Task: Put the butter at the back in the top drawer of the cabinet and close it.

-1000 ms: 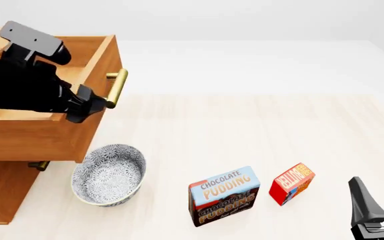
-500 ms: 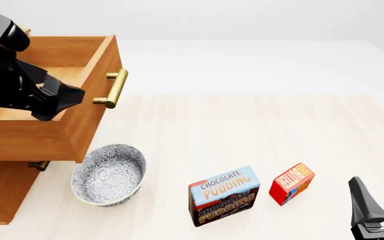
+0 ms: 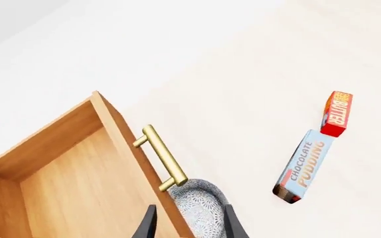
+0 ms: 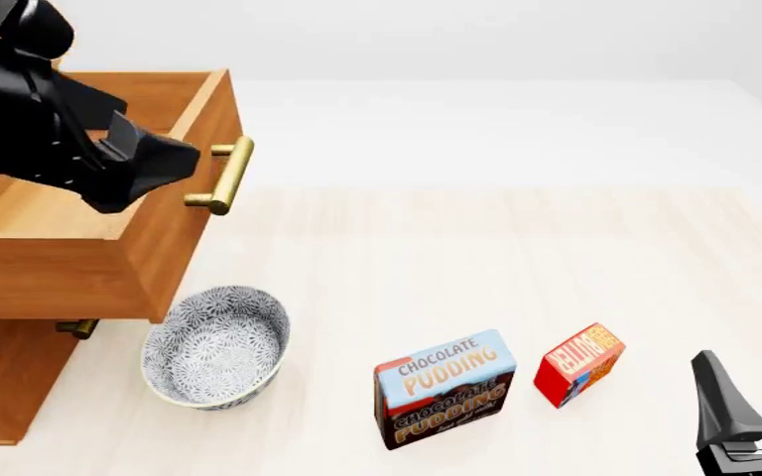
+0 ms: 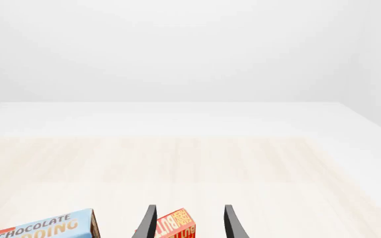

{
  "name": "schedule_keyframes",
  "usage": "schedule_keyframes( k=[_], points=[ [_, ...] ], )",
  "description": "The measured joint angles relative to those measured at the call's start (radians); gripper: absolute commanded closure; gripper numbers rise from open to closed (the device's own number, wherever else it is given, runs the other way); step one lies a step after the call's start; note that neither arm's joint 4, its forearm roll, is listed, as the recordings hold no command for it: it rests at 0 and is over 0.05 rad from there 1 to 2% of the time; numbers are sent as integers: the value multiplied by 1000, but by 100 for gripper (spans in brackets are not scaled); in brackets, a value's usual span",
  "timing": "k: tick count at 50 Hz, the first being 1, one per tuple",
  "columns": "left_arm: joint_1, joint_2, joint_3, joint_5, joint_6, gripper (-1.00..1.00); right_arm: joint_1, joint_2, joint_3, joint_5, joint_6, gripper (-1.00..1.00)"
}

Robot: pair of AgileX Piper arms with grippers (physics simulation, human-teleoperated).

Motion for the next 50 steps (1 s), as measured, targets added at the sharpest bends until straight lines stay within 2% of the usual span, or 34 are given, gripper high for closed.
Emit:
schedule_keyframes(
  k=[33, 50],
  points=[
    [-183, 250, -78, -114, -11, -100, 0, 0, 0, 0, 0, -100],
    [-278, 415, -152, -154, -59, -100, 0, 0, 0, 0, 0, -100]
  ],
)
